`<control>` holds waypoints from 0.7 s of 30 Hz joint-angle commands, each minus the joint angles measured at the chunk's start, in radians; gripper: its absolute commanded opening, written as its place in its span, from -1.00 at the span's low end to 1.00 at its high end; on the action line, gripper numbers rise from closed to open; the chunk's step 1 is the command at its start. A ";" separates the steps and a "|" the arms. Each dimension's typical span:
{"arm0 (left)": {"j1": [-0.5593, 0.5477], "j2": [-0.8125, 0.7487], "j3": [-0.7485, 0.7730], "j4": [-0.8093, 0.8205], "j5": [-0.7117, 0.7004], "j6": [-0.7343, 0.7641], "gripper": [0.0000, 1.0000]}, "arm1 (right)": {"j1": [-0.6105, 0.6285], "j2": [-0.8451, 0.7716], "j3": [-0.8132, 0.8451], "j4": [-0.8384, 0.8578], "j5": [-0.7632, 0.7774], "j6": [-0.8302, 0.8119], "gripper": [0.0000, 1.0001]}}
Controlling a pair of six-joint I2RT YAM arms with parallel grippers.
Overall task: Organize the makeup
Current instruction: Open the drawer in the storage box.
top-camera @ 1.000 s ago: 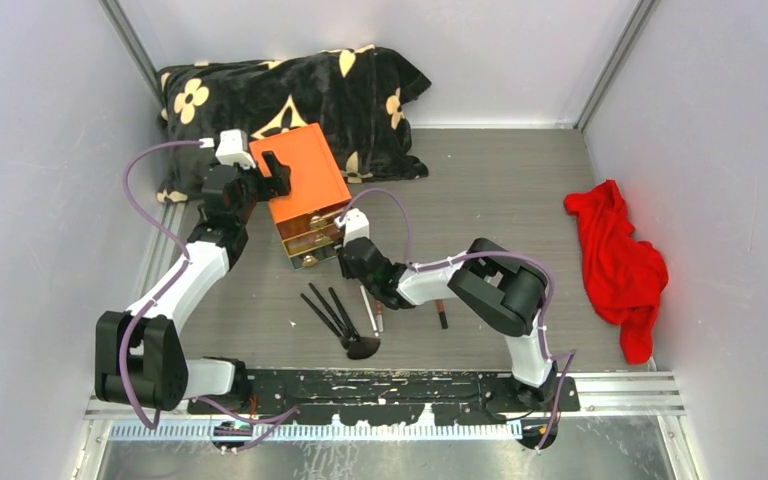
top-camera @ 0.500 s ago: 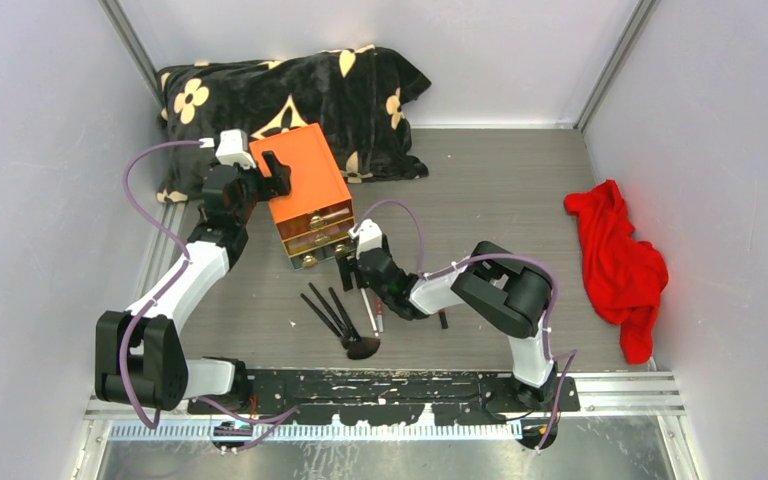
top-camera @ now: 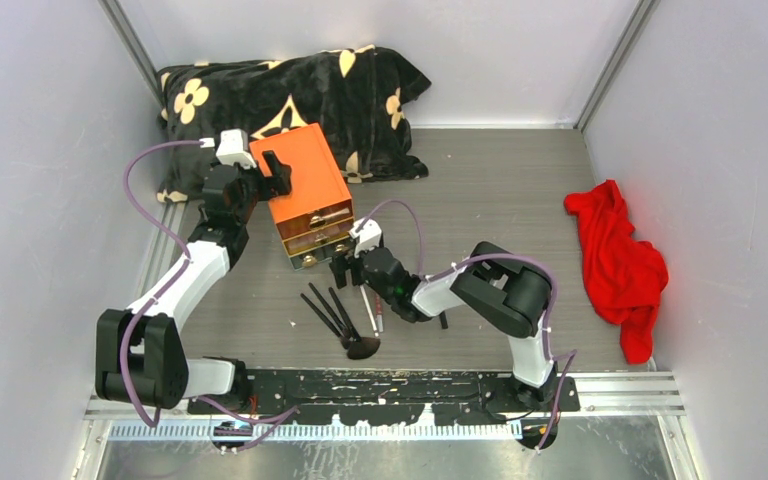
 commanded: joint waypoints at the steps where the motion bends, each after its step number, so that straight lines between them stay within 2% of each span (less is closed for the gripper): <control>1: -0.005 0.065 -0.057 -0.208 -0.001 0.061 0.70 | -0.002 0.015 0.068 0.063 -0.042 -0.019 0.68; 12: -0.005 0.087 -0.057 -0.199 0.005 0.061 0.70 | -0.005 0.083 0.143 0.030 0.016 -0.023 0.67; 21: -0.005 0.094 -0.054 -0.198 0.005 0.061 0.70 | -0.014 0.084 0.136 0.038 0.042 -0.014 0.56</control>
